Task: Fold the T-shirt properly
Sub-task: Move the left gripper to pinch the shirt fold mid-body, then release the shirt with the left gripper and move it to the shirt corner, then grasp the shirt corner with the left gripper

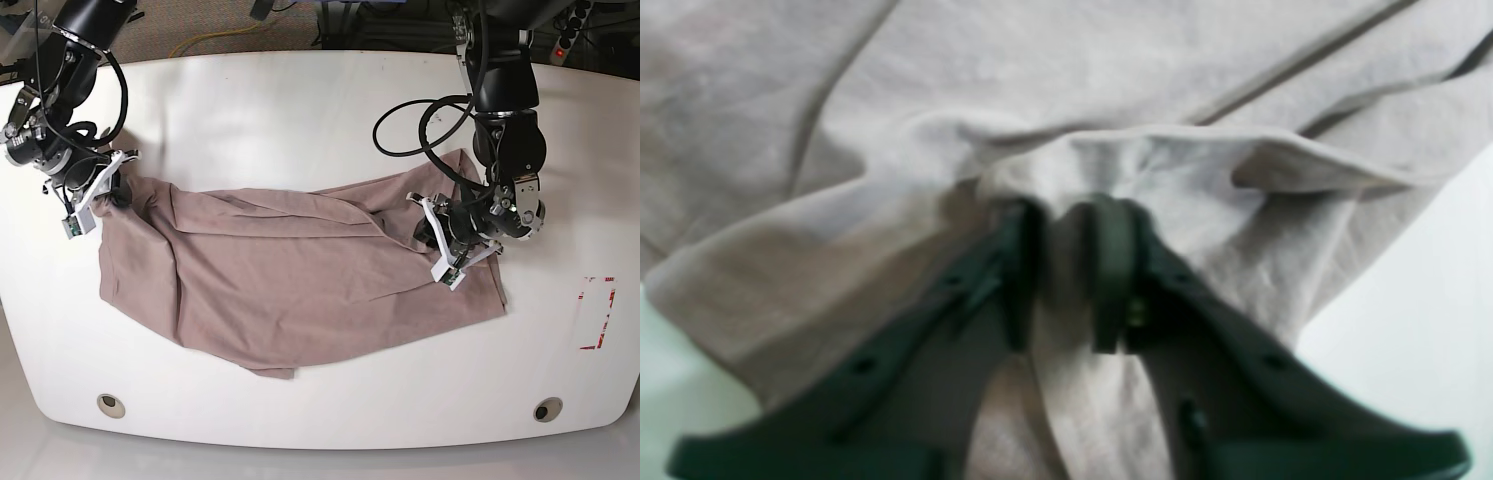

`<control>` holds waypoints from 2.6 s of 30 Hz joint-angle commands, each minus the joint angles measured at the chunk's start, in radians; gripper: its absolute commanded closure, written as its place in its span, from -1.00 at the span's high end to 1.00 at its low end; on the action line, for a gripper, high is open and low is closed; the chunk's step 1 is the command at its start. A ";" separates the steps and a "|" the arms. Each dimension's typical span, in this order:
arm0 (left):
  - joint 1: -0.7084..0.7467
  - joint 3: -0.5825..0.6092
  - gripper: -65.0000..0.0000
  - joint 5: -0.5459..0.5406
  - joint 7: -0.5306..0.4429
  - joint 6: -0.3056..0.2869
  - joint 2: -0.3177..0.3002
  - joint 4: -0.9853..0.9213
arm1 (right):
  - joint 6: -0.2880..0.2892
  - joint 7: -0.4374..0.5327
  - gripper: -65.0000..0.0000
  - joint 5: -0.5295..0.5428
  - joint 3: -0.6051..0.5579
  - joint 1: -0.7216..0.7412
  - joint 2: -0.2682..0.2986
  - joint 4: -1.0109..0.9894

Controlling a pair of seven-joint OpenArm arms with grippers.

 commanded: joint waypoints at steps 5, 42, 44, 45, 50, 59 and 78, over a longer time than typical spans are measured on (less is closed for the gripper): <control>-0.008 0.037 -1.00 -0.014 -0.017 -0.005 -0.010 0.059 | 0.001 0.018 -1.00 0.015 0.006 0.014 0.016 0.015; 0.729 -0.084 -0.88 -0.021 -0.014 -0.005 -0.188 0.654 | 0.001 0.018 -1.00 0.016 0.003 0.007 -0.045 0.015; 0.729 -0.102 -0.65 -0.021 0.012 -0.005 -0.188 0.654 | 0.001 0.018 -1.00 0.016 0.003 0.007 -0.045 0.015; 0.724 -0.116 -0.51 -0.021 0.043 -0.005 -0.188 0.654 | 0.001 0.018 -1.00 0.016 0.003 0.007 -0.045 0.015; 0.683 -0.154 -0.06 -0.021 0.112 -0.005 -0.228 0.651 | 0.001 0.017 -1.00 0.018 0.001 0.011 -0.045 0.015; 0.672 -0.343 -0.20 -0.264 0.115 -0.005 -0.349 0.640 | 0.001 0.014 -1.00 0.018 0.001 -0.008 -0.047 0.021; 0.655 -0.362 0.39 -0.654 0.262 -0.005 -0.265 0.577 | 0.001 0.014 -1.00 0.010 0.001 -0.017 -0.082 0.016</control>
